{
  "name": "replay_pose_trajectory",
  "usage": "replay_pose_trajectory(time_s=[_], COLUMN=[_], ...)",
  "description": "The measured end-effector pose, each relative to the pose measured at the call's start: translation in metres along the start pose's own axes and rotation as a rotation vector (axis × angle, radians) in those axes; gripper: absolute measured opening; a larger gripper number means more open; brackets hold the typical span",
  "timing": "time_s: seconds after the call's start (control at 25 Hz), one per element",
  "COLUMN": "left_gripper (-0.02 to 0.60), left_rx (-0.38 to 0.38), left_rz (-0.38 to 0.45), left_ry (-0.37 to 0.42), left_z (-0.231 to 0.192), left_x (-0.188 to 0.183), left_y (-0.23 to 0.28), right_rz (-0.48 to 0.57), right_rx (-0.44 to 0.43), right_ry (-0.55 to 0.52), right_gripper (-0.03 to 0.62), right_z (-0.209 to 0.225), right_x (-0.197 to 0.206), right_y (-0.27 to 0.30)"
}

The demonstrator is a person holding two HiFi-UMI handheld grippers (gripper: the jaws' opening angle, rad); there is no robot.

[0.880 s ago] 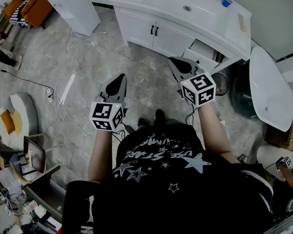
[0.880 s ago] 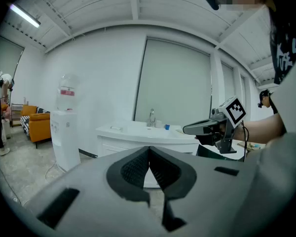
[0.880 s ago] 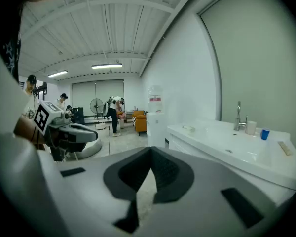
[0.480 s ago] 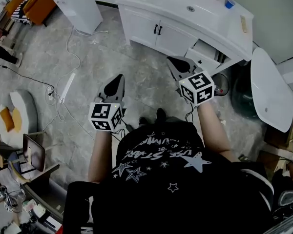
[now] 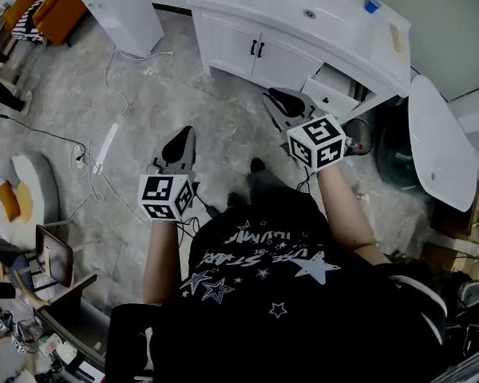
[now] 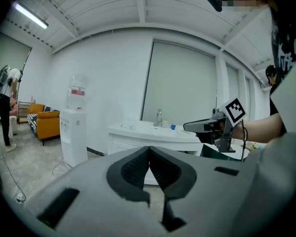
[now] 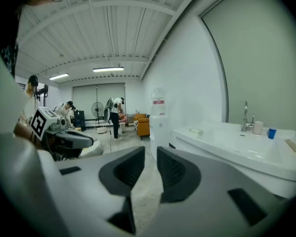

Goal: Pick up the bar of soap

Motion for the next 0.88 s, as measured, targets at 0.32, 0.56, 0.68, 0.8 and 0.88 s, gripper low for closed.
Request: replay_pose_trajectory(time_s=[0.32,0.56,0.68,0.8,0.88], left_gripper=[0.011,0.011,0.011,0.011,0.011], left_rx=[-0.045,-0.103,-0.116,-0.132,-0.140], left_rz=[-0.033,-0.056,-0.053,-0.049,-0.047], left_ry=[-0.027,-0.043,-0.038,-0.036,-0.039], left_z=[-0.027,-0.061,-0.080,-0.099,-0.108], left_x=[0.008,0.000,-0.013,-0.028,-0.037], left_y=[0.011,0.054,0.086,0.123,0.148], right_rz=[-0.013,-0.036,-0.039,-0.044,-0.046], right_rx=[-0.015,-0.049,-0.057,-0.071,-0.080], right_ry=[0.037,0.051,0.052,0.047,0.046], right_gripper=[0.230,0.256,0.267,0.278,0.279], right_z=[0.023,0.064,0.092,0.124,0.147], right_x=[0.006,0.001,-0.009,-0.022,-0.029], right_y=[0.041,0.095,0.126,0.159,0.179])
Point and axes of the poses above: the fingertips, and each gripper's own axes: y forward along the fingers, z to its right, x out of its underside, the point moved 5 cm from there along -y, backward along the fingers, and after that the axes turned 3 degrees about x, right-handed, at the moved point
